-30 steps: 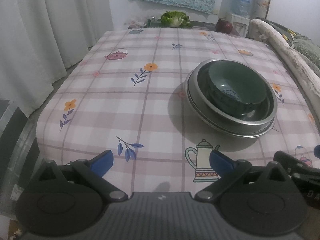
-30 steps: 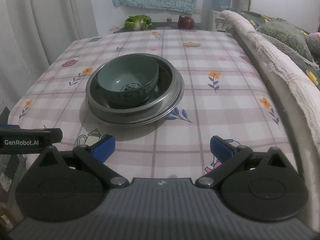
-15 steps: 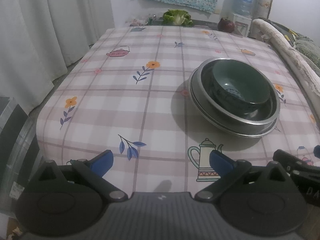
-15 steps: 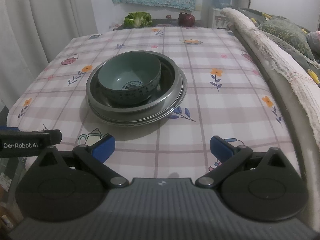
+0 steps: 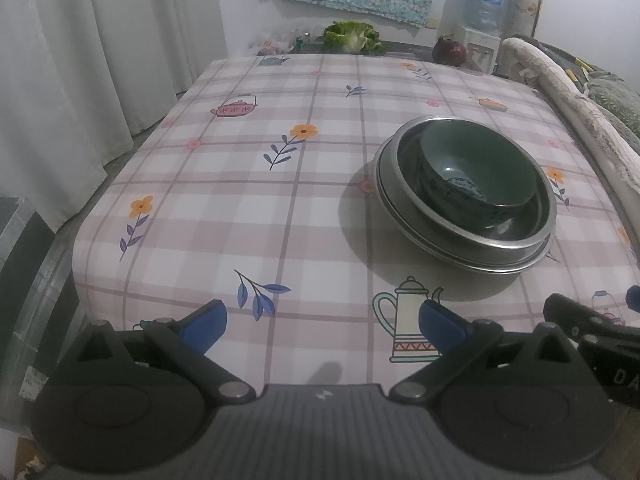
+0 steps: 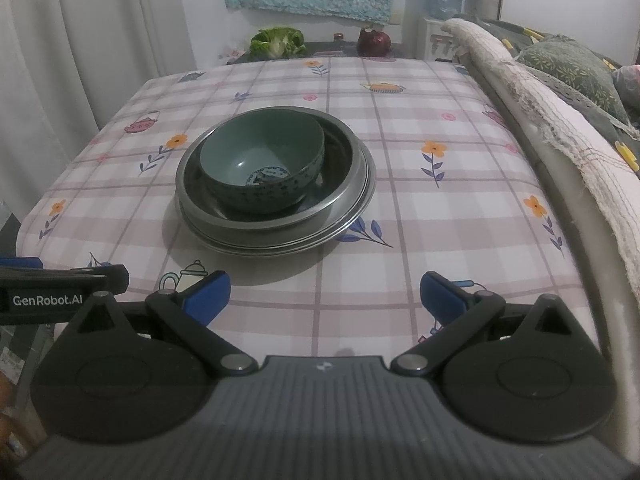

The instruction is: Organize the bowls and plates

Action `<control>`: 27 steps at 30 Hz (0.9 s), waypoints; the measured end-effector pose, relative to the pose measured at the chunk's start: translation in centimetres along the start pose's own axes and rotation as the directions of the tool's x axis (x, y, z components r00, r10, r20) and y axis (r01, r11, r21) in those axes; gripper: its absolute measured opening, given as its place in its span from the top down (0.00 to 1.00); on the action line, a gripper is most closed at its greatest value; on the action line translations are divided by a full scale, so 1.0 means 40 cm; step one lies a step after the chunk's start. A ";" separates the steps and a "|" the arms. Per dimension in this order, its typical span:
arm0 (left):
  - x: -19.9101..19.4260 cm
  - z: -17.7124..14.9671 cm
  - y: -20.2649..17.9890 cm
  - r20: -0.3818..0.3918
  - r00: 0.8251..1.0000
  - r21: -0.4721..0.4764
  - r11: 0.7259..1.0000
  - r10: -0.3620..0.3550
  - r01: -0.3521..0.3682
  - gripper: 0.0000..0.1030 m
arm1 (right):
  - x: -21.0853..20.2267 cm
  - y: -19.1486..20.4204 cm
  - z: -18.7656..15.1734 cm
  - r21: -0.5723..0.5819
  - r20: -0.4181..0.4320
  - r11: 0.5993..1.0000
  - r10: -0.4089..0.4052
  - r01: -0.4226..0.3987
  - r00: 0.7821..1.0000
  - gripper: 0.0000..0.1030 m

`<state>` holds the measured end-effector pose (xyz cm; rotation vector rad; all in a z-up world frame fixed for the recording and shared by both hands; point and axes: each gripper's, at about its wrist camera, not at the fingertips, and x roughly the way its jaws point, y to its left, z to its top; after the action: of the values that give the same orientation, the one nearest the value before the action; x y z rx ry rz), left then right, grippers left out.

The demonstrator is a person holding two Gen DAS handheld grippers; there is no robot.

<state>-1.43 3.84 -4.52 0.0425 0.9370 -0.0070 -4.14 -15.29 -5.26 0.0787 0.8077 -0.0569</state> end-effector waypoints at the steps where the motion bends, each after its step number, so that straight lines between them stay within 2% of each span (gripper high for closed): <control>1: 0.000 0.000 0.000 -0.001 1.000 0.001 1.000 0.000 0.000 0.00 | -0.001 0.000 0.000 0.001 0.001 1.000 0.000 0.000 1.000 0.01; 27: -0.002 0.001 -0.002 -0.001 1.000 -0.001 1.000 0.001 -0.001 0.00 | -0.005 0.004 0.000 0.003 0.000 1.000 0.003 -0.003 1.000 0.01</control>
<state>-1.43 3.76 -4.44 0.0423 0.9375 -0.0059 -4.27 -15.13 -5.08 0.0830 0.8073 -0.0551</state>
